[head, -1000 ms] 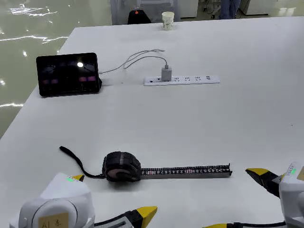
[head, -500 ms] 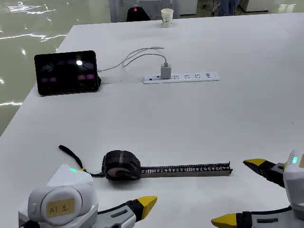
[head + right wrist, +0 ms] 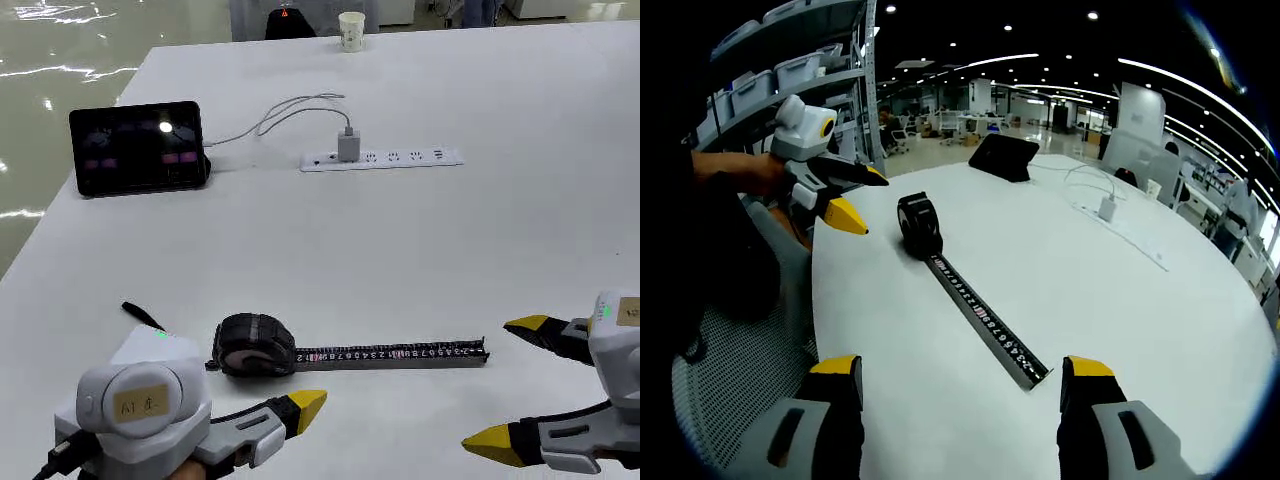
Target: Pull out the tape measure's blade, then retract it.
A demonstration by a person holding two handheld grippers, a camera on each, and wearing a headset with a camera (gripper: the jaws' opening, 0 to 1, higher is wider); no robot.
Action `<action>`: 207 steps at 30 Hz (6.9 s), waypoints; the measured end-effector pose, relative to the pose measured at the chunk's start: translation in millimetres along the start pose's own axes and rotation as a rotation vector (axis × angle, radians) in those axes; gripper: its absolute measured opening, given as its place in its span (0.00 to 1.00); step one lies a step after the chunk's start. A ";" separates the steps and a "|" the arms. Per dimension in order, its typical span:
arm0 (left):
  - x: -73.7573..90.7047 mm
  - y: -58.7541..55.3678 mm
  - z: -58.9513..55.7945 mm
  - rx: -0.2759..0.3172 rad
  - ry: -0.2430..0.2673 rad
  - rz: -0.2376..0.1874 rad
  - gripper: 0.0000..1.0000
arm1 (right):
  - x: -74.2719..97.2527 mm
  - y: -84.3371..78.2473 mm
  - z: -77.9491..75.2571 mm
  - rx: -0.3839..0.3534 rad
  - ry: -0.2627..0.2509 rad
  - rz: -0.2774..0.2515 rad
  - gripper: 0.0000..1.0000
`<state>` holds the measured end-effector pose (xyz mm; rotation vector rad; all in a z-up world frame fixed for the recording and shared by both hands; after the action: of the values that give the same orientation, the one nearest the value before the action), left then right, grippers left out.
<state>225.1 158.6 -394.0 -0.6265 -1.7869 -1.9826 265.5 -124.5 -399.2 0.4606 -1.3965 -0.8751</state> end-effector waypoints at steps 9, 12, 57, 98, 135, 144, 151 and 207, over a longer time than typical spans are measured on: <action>-12.1 0.4 4.1 0.008 0.016 0.005 0.99 | -3.7 -2.9 -18.6 0.055 0.045 0.058 0.75; -15.3 0.0 4.3 0.013 0.020 0.005 0.99 | -6.0 -5.7 -25.3 0.061 0.055 0.072 0.73; -51.4 -9.2 11.2 0.114 0.072 0.062 0.80 | -36.6 -33.0 -86.1 0.209 0.216 0.271 0.21; -76.1 -6.5 9.0 0.176 0.159 0.143 0.60 | -39.7 -32.0 -90.4 0.278 0.268 0.306 0.10; -74.1 -6.7 8.5 0.140 0.176 0.169 0.55 | -40.0 -32.9 -89.8 0.286 0.270 0.333 0.09; -74.5 -6.7 9.1 0.146 0.171 0.168 0.55 | -39.7 -32.4 -89.3 0.282 0.270 0.335 0.09; -74.6 -6.9 9.8 0.154 0.167 0.167 0.55 | -39.9 -31.9 -89.4 0.281 0.271 0.332 0.09; -73.9 -6.9 11.8 0.180 0.157 0.173 0.55 | -69.3 -7.9 -80.4 0.297 0.289 0.304 0.09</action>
<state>282.6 170.7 -440.9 -0.5323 -1.7301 -1.6864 345.1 -93.7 -462.9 0.5580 -1.2879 -0.3401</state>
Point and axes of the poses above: the centre of the closed fingertips' face, and the gripper's own axes: x roughly backward along the fingers, z roughly to its left, y roughly out of its top, the point moved 7 cm from there along x, roughly backward along the fingers, and after that the axes turned 13 degrees about y, right-handed, at the moved point
